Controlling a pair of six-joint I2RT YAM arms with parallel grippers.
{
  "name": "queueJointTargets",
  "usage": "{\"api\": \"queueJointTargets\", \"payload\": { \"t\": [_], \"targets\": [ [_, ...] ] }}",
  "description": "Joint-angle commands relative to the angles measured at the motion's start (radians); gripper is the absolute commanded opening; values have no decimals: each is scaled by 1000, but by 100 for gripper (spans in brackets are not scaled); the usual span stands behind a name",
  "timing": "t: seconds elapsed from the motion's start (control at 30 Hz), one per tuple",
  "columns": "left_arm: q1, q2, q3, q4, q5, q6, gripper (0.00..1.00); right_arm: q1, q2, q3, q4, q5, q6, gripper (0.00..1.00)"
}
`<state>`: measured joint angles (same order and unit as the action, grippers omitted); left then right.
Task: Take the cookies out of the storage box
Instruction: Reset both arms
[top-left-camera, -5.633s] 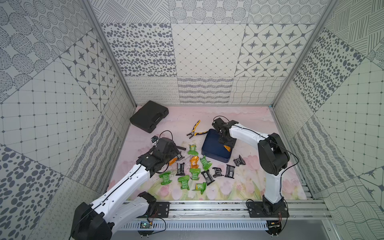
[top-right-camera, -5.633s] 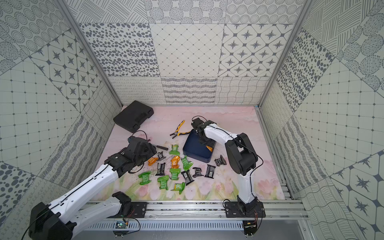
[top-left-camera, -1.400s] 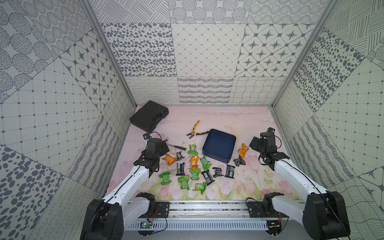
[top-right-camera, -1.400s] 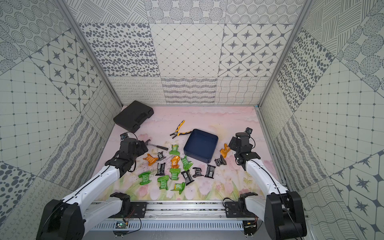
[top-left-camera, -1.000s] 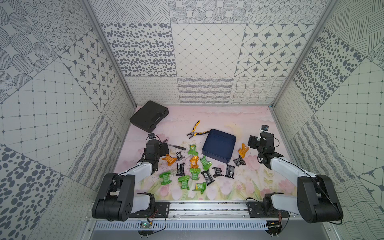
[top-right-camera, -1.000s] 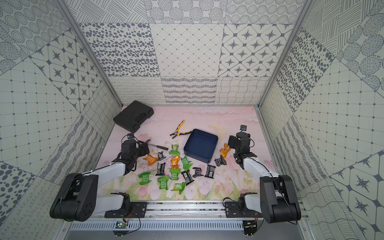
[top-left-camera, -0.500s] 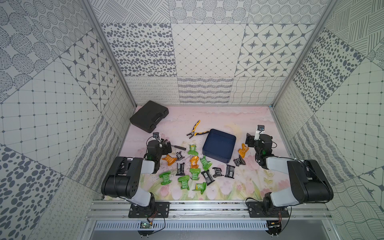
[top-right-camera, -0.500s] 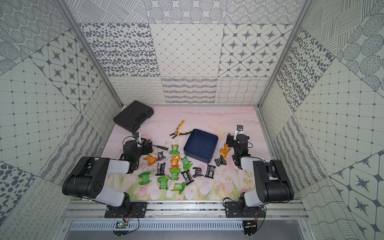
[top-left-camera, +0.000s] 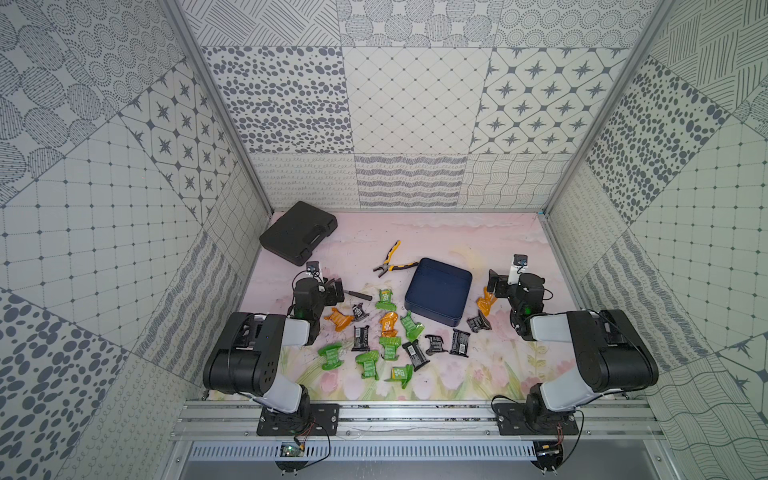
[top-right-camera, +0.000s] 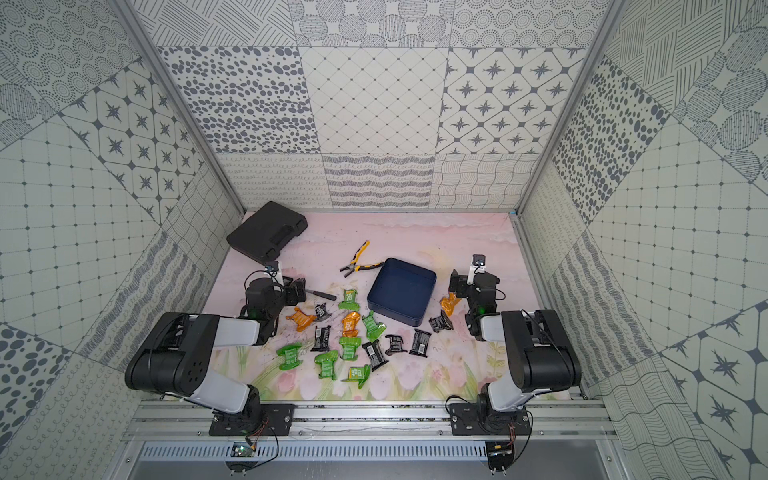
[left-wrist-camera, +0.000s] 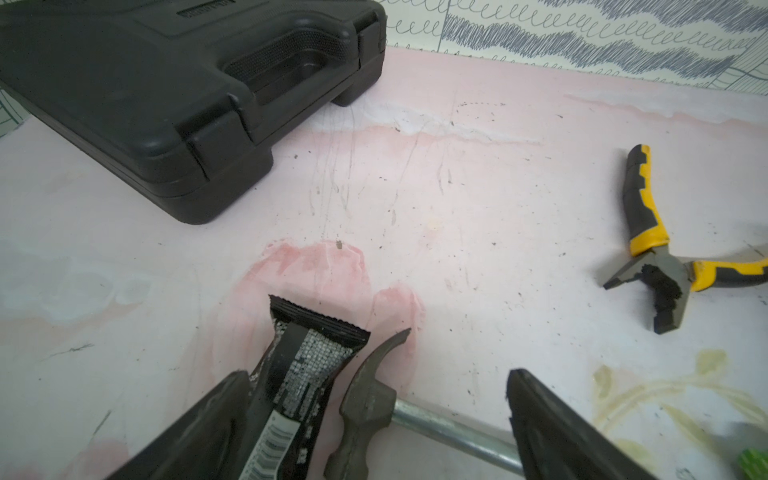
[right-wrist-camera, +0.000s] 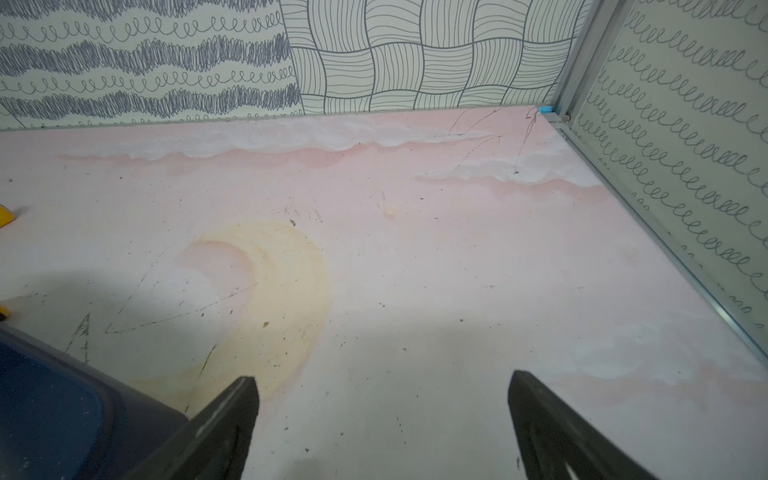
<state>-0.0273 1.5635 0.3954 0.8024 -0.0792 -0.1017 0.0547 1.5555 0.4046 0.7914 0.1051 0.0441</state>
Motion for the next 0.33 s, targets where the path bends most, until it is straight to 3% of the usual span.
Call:
{"api": "queueJointTargets", "payload": {
  "t": [0.0,0.3],
  "targets": [
    [4,6,7,51,21,20,100,1,0,3,54,-2,-9,98],
    [3,6,8,50,20,20,99,-4,0,5,51,-22,-7,98]
  ]
}}
